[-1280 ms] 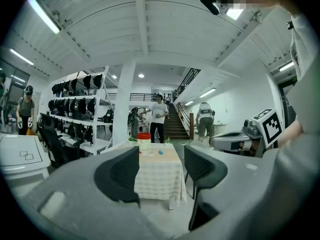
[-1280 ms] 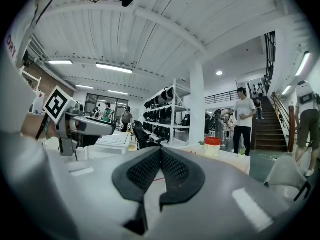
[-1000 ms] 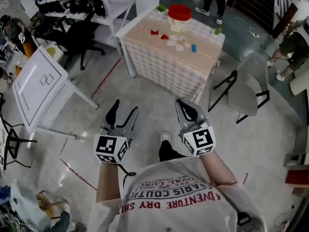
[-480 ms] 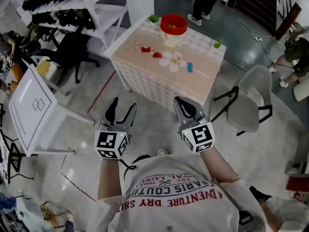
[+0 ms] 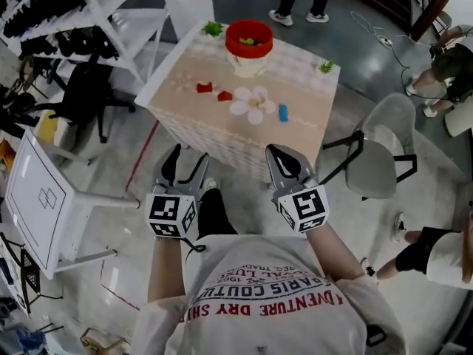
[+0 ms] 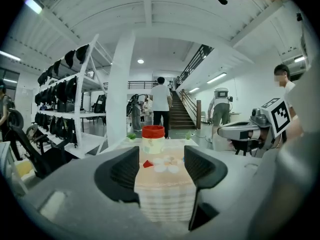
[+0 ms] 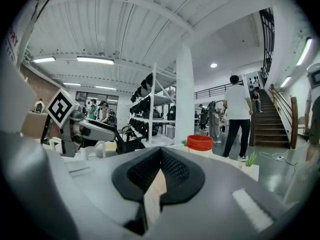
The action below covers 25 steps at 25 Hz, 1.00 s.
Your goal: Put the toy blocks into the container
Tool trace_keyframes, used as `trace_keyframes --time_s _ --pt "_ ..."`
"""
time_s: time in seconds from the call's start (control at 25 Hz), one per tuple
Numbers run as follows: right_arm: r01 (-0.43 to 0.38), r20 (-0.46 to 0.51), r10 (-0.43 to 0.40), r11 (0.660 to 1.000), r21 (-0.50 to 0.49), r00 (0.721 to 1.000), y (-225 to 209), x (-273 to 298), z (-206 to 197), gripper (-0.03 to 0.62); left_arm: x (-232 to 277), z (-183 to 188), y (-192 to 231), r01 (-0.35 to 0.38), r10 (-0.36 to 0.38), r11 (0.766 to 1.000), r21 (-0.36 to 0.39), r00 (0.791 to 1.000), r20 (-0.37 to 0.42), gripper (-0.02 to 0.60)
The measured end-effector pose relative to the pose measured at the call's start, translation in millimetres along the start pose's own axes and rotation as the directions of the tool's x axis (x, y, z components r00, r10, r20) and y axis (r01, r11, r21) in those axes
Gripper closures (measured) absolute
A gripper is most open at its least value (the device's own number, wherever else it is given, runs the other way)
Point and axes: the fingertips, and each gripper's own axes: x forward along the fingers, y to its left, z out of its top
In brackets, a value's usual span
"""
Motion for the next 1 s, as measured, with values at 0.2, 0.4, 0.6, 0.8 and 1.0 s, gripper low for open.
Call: trace_keyframes --time_s 0.2,0.4,0.6,0.8,1.0 --pt "0.083 -0.026 -0.083 0.996 0.017 0.996 -33.6 62.8 -3.3 0.592 73.9 0.0 43.9 0.061 -0.062 0.998 -0.003 0.998 -0.032 0.302" --pt "0.152 -0.057 -0.149 0.988 0.04 0.987 -62.1 133.2 -6.3 0.592 148.7 -1.0 87.9 0.161 -0.161 0.987 0.0 0.983 -0.088 0.302" --pt "0.229 -0.099 -0.222 0.971 0.062 0.97 -80.6 189.3 -21.3 0.592 210.6 -22.2 123.8 0.227 -0.226 0.974 -0.01 0.962 -0.154 0.302" --pt "0.265 -0.165 -0.248 0.96 0.087 0.955 -93.3 235.6 -52.2 0.592 267.7 -74.0 147.5 0.281 -0.273 0.96 -0.013 0.923 -0.271 0.301" --pt "0.3 -0.251 -0.263 0.947 0.119 0.932 -98.8 263.2 -85.6 0.592 305.9 -119.3 166.2 0.341 -0.304 0.939 0.038 0.88 -0.364 0.281"
